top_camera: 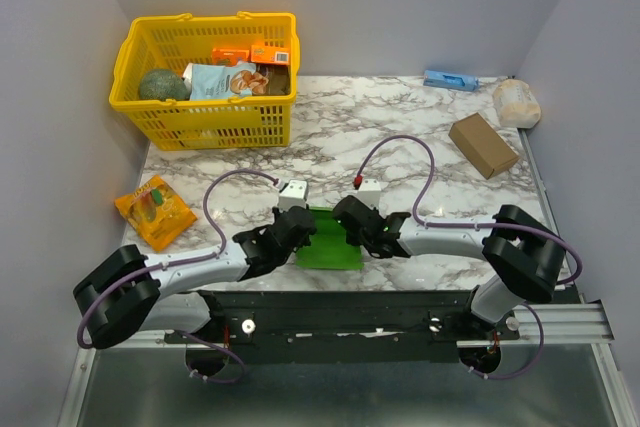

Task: Fold the paper box

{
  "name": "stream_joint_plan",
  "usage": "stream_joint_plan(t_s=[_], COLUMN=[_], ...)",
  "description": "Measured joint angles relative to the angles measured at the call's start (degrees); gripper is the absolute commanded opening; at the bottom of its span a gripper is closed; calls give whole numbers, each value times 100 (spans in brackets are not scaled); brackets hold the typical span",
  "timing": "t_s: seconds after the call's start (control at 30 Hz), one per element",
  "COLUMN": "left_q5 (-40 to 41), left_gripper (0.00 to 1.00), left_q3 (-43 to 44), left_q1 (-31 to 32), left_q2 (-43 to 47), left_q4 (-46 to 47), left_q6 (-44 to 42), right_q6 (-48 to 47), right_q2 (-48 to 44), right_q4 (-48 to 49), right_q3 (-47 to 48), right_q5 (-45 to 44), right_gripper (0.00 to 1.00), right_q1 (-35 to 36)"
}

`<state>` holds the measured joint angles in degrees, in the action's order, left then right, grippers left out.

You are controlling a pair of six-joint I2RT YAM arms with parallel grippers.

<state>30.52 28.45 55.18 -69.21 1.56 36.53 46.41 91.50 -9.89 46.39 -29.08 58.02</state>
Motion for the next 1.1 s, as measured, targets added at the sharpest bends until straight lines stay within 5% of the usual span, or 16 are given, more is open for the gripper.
stream_joint_plan(t_s=[0.47,1.1], left_q5=[79,693], left_gripper=[11,3], left_q3=[133,1580], left_q1=[-96,79], left_q2=[-638,-1932], left_q4=[389,-101], left_q6=[-116,-33], right_q6=[-66,-37], right_q2=[-61,-693], right_q4=[-76,-529], right_q3=[-9,-133], right_q5=[-61,-348], right_gripper=[12,12], right_q1=[-2,-348])
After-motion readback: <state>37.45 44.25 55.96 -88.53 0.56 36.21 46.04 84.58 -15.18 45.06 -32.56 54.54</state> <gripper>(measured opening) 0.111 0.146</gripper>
